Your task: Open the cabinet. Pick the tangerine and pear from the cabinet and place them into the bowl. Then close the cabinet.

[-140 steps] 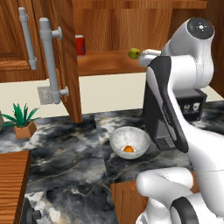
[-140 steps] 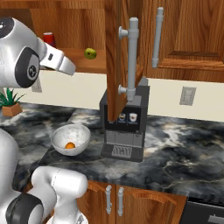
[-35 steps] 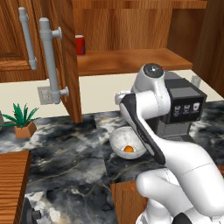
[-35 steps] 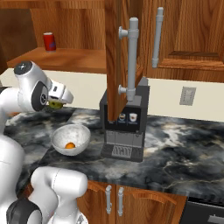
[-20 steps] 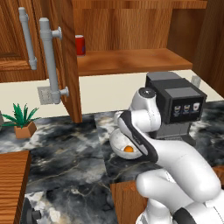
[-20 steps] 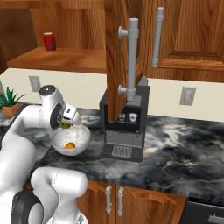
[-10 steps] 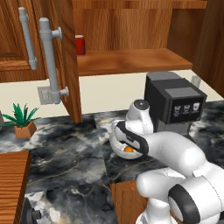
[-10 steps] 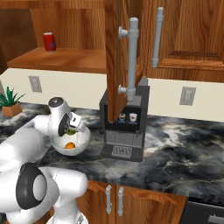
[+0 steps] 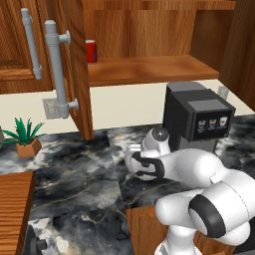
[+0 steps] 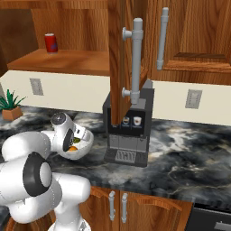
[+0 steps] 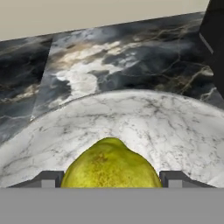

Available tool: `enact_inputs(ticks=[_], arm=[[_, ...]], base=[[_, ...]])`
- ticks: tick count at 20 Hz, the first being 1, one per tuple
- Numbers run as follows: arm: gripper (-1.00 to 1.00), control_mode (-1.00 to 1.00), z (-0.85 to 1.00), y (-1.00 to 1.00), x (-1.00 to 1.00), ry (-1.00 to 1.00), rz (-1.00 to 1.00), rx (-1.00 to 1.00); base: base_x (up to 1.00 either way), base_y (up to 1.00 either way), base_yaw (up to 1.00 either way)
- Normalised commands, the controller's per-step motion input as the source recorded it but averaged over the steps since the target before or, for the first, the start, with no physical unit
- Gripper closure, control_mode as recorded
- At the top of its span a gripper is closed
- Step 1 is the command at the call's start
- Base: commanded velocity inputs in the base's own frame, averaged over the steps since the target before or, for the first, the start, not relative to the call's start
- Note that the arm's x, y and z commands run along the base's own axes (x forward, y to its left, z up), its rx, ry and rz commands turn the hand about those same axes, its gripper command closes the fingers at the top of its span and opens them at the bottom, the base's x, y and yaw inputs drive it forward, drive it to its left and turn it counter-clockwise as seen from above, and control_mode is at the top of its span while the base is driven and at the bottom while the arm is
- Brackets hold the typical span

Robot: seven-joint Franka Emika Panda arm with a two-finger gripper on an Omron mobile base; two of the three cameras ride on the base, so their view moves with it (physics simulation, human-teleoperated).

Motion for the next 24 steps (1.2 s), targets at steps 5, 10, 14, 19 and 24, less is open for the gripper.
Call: enact_inputs(ticks=[5,10,14,19,24], arm=[[-1.0,-1.0,-0.01,0.0,0.0,-0.02,0.0,0.0],[-1.0,-1.0,0.34,0.0,-0.09,0.0,0.0,0.0],[-1.0,-1.0,0.77,0.0,-0.4,0.0,0.0,0.0],[-1.0,-1.0,0.86,0.0,-0.86,-0.04,0.0,0.01],[-1.0,-1.0,1.0,0.0,-1.0,-0.2,0.0,0.0]], base=[[0.0,0.0,0.0],[0.0,0.0,0.0],[0.0,0.0,0.0],[0.0,0.0,0.0],[0.0,0.0,0.0]])
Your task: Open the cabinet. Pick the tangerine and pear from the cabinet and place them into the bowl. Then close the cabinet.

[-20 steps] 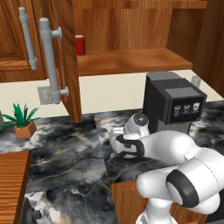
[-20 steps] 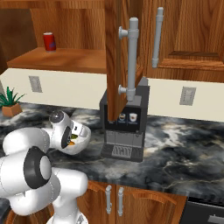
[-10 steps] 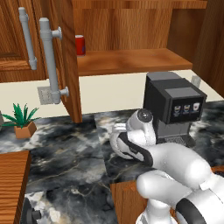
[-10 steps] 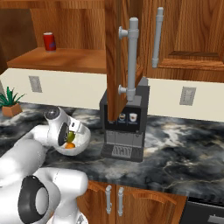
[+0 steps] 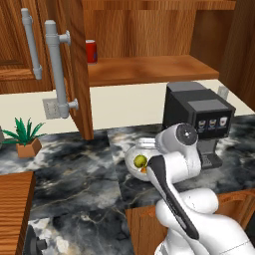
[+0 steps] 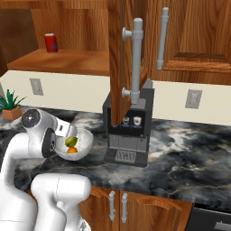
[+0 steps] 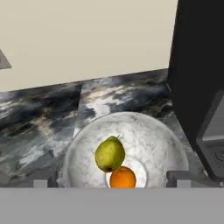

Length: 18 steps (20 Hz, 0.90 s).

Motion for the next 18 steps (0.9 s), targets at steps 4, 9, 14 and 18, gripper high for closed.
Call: enact_inputs(ticks=[4,9,14,18], arm=[[-1.0,-1.0,1.0,0.0,-1.0,-0.26,0.0,0.0],[-1.0,-1.0,1.0,0.0,-1.0,-0.24,0.02,0.0],[-1.0,-1.0,1.0,0.0,-1.0,-0.29,0.06,0.0],[-1.0,-1.0,0.89,0.0,-1.0,-0.28,0.06,0.0]], base=[[0.0,0.0,0.0],[0.0,0.0,0.0],[0.0,0.0,0.0],[0.0,0.0,0.0]])
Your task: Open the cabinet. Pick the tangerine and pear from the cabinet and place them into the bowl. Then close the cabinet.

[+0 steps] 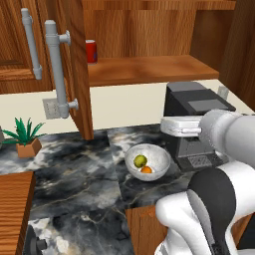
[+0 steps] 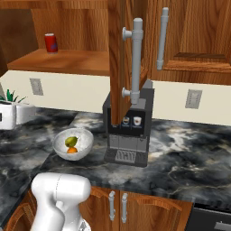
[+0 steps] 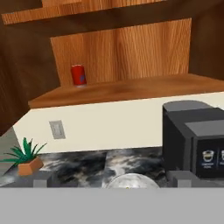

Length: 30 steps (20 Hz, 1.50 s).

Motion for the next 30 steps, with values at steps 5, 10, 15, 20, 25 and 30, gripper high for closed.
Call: enact_inputs(ticks=[5,10,15,20,25,30], arm=[[-1.0,-1.0,0.67,0.03,-0.95,-0.3,0.07,0.0],[-1.0,-1.0,0.17,0.32,-0.5,-0.19,0.09,0.0],[-1.0,-1.0,0.0,0.34,-0.01,-0.03,0.05,0.0],[-1.0,-1.0,0.0,0.48,0.0,-0.02,0.0,0.0],[-1.0,-1.0,0.0,0.79,-0.03,-0.01,0.0,0.0],[-1.0,-1.0,0.0,0.98,-0.07,-0.06,-0.03,0.0]], base=[[0.0,0.0,0.0],[0.0,0.0,0.0],[0.0,0.0,0.0],[0.0,0.0,0.0],[0.0,0.0,0.0],[0.0,0.0,0.0]])
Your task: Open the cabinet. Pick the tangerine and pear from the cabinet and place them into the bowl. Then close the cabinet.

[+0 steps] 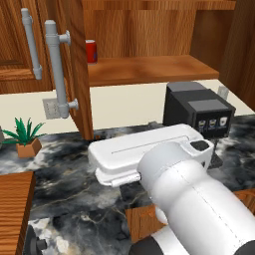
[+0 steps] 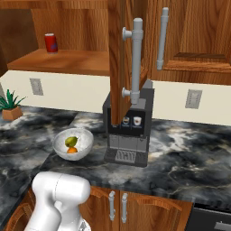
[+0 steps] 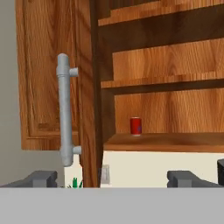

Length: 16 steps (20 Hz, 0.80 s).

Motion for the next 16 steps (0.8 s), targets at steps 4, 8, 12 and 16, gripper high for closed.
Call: enact_inputs(ticks=[4,8,12,16], arm=[[-1.0,-1.0,0.0,0.94,0.0,-0.14,-0.06,-0.02],[-1.0,-1.0,0.0,0.86,0.0,-0.15,-0.13,-0.02],[-1.0,-1.0,0.0,0.61,0.05,-0.14,-0.24,-0.03],[-1.0,-1.0,0.0,0.27,0.07,-0.12,-0.33,0.0]], base=[[0.0,0.0,0.0],[0.0,0.0,0.0],[0.0,0.0,0.0],[0.0,0.0,0.0]])
